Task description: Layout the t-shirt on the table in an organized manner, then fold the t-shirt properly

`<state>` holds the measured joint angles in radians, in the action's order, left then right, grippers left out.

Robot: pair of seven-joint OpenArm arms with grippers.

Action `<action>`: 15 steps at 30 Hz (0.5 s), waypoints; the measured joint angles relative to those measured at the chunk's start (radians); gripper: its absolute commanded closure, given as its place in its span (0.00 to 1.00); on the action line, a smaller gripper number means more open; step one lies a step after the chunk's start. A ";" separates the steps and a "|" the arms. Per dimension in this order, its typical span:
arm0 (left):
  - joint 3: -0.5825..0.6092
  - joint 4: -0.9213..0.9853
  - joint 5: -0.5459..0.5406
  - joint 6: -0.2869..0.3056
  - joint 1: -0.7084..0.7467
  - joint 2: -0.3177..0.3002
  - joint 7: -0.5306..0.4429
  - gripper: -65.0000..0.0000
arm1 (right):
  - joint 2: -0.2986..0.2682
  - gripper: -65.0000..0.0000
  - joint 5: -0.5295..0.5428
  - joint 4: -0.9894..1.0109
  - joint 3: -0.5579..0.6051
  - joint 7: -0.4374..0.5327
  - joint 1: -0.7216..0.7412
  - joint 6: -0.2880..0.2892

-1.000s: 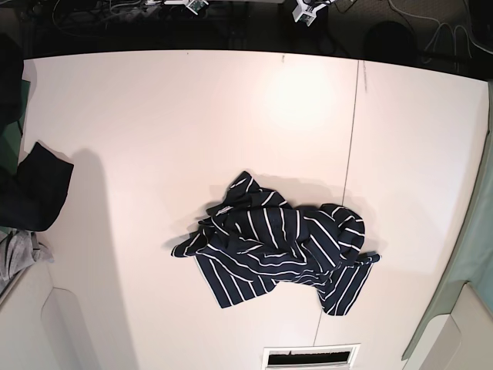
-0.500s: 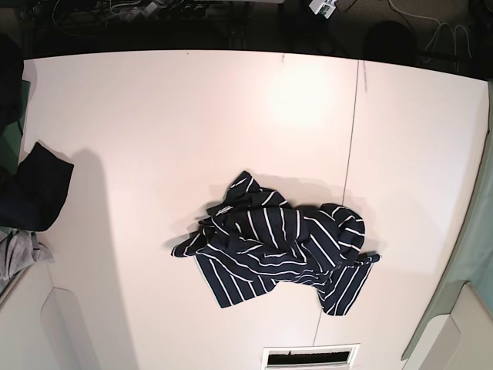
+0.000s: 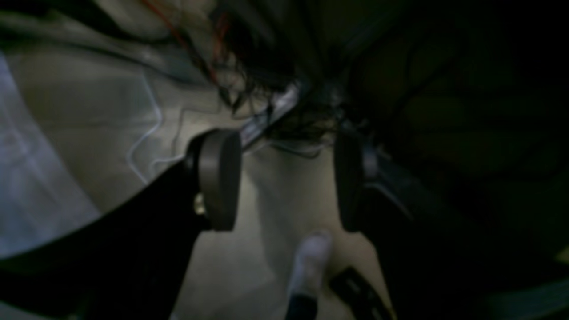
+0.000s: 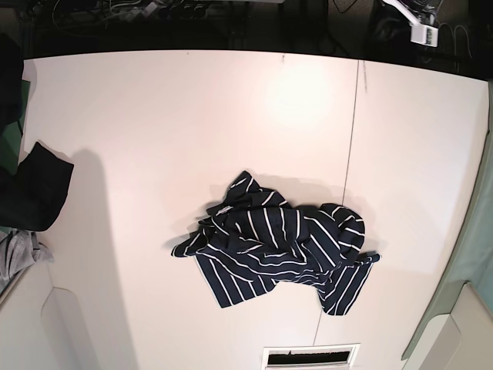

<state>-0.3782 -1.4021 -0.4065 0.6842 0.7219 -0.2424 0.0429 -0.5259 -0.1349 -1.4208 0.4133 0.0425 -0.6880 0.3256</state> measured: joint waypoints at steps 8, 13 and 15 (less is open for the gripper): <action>-0.132 -0.272 -0.098 0.003 0.085 -0.127 0.040 0.75 | -0.047 0.50 0.145 -0.326 -0.122 -0.089 0.018 0.000; -0.135 -0.357 -0.117 0.005 0.062 -0.215 0.039 0.74 | -0.013 0.50 0.183 -0.386 -0.171 -0.087 0.163 -0.003; -0.134 -0.359 -0.113 0.008 0.037 -0.246 0.042 0.69 | 0.027 0.50 0.182 -0.377 -0.179 -0.096 0.240 -0.031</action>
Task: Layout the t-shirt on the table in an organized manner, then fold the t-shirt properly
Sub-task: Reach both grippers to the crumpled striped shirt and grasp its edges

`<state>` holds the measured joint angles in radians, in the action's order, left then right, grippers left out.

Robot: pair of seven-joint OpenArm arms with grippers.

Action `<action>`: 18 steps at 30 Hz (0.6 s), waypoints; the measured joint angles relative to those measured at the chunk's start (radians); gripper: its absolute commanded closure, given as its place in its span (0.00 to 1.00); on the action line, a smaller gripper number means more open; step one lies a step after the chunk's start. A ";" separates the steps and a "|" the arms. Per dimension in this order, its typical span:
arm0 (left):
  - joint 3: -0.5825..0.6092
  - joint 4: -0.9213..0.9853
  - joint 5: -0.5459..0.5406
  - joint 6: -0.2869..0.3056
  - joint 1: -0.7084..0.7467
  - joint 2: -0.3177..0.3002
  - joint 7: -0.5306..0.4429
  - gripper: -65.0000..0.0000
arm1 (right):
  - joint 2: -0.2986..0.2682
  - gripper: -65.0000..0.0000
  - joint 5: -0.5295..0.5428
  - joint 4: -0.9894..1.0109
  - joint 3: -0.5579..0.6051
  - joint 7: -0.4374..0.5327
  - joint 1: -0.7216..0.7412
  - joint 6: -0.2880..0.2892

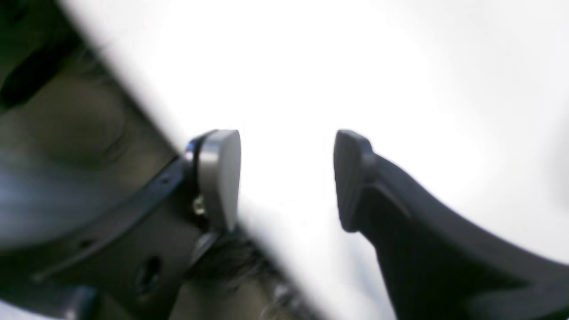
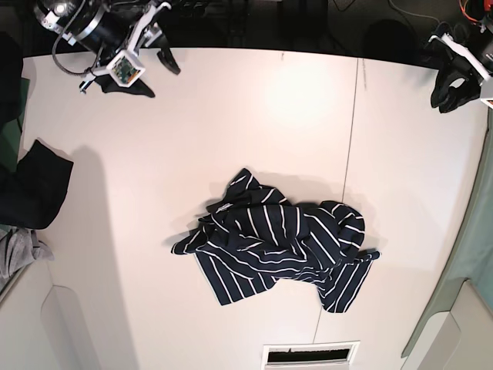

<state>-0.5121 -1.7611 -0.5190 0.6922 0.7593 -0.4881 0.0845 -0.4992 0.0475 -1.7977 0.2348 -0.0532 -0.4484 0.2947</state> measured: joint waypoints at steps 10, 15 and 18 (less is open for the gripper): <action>0.130 0.059 0.005 -0.055 -0.276 -0.030 0.123 0.51 | 0.275 0.50 0.091 0.275 0.000 -0.022 0.418 -0.003; 0.293 0.190 0.039 -0.089 -0.443 -0.027 0.122 0.51 | 0.418 0.50 0.077 0.504 -0.001 -0.014 0.593 -0.011; 0.360 0.291 0.040 -0.106 -0.557 -0.022 0.125 0.51 | 0.467 0.50 0.029 0.634 -0.001 -0.014 0.670 -0.028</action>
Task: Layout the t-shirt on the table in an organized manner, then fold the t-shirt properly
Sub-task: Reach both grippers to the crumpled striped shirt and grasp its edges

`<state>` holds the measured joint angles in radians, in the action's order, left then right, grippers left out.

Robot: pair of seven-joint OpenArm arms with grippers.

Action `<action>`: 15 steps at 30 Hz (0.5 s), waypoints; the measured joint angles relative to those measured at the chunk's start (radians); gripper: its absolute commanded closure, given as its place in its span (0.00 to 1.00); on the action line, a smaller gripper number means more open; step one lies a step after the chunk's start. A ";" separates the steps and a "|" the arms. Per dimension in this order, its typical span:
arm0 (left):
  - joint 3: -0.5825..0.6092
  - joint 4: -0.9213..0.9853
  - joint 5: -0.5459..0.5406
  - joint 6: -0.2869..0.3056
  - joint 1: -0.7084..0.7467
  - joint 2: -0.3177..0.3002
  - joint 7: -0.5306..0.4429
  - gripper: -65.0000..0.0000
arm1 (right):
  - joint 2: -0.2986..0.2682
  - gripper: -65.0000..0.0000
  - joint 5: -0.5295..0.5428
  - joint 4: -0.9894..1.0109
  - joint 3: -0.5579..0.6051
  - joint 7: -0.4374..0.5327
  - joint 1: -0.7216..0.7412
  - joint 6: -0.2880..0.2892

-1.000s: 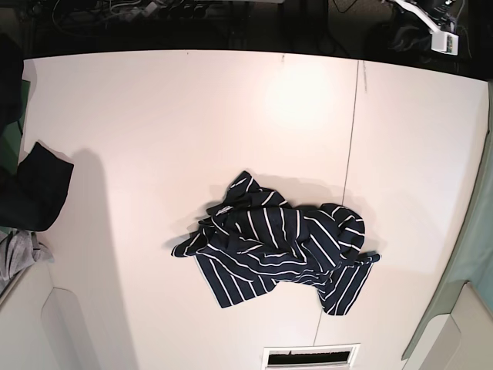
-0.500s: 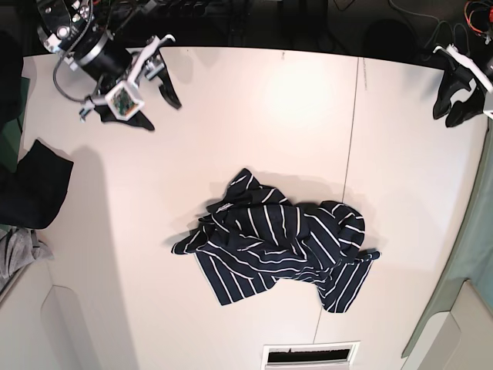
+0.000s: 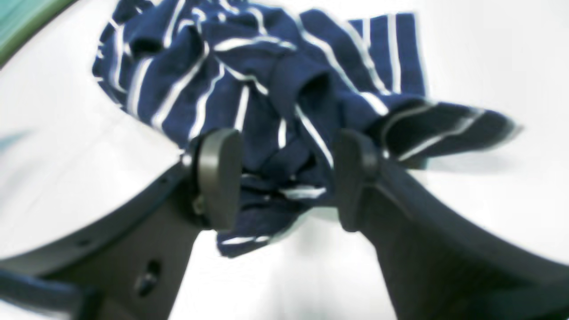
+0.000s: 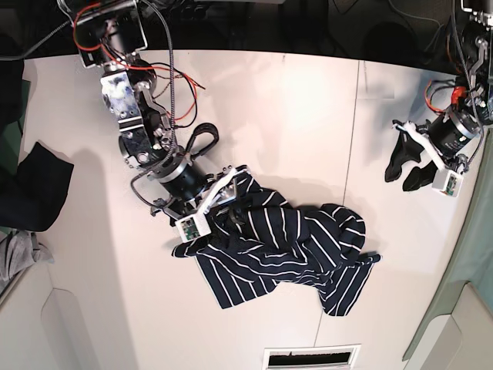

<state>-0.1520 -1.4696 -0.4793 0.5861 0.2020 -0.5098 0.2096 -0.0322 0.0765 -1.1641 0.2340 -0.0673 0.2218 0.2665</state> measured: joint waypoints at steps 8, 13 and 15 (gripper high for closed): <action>0.118 0.287 -0.004 -0.006 -0.274 0.041 -0.032 0.51 | 0.016 0.50 -0.066 0.119 -0.003 0.025 0.092 -0.103; 0.133 0.447 -0.027 -0.007 -0.379 0.104 -0.039 0.51 | 0.028 0.50 -0.076 0.169 -0.003 0.018 0.091 -0.106; 0.133 0.491 -0.028 -0.006 -0.406 0.127 -0.039 0.51 | 0.039 0.50 -0.077 0.196 -0.003 0.023 0.089 -0.106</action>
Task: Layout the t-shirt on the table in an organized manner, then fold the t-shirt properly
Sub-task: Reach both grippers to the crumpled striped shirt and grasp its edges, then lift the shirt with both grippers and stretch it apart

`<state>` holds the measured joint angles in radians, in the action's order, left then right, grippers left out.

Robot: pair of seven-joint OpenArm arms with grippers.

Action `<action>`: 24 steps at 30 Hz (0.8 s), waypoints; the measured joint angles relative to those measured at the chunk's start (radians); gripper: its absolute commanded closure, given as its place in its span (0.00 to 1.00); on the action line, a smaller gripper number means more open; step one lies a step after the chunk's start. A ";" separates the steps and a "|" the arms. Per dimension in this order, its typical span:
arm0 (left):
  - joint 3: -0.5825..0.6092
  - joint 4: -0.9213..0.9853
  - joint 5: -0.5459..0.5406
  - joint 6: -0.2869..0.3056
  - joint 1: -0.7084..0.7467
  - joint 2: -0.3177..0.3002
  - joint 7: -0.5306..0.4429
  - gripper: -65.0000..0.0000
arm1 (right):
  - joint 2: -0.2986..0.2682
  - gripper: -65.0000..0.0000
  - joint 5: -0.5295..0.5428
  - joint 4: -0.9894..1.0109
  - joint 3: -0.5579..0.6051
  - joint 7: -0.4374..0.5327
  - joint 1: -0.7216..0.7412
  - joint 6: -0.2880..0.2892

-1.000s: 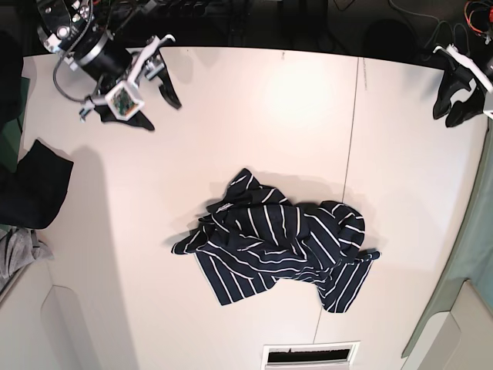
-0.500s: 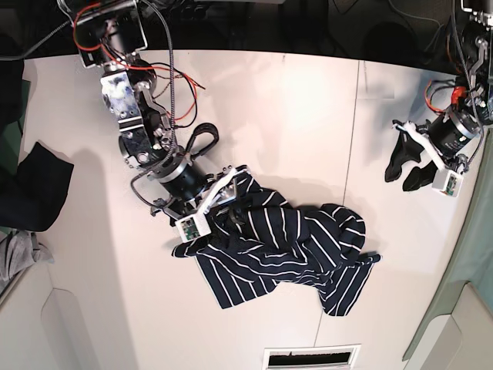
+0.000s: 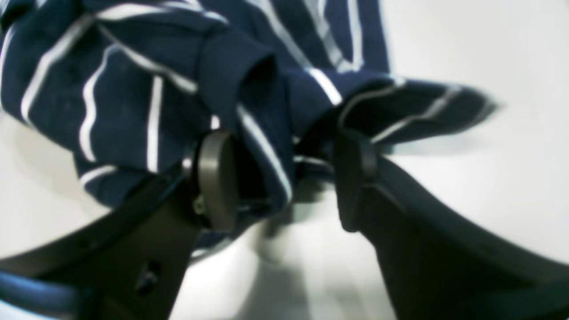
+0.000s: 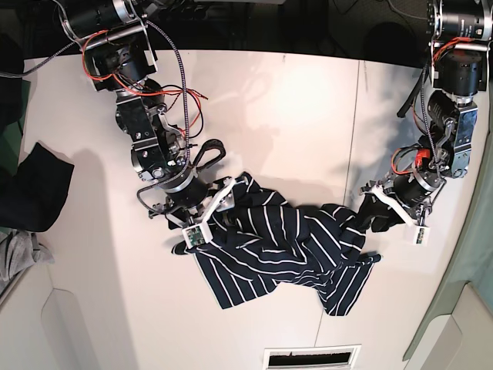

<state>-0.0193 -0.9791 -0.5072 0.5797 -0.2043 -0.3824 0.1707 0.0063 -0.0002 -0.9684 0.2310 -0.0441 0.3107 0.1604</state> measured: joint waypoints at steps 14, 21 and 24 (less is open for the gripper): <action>0.000 0.065 0.047 0.000 -0.040 0.079 -0.044 1.00 | 0.047 1.00 -0.029 0.050 0.000 0.025 0.003 0.000; -0.035 0.020 -0.085 0.101 -0.045 -0.018 -0.036 1.00 | 0.043 1.00 -0.177 -0.089 0.000 -0.040 -0.002 0.005; -0.055 -0.070 -0.169 0.104 -0.048 -0.077 -0.005 1.00 | 0.031 1.00 -0.169 -0.240 0.000 -0.120 -0.021 0.010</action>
<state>-0.0742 -1.0489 -0.6765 0.6834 -0.2527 -0.4595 0.1658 0.0376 -0.1688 -1.2079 0.2310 -0.1638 0.2901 0.1699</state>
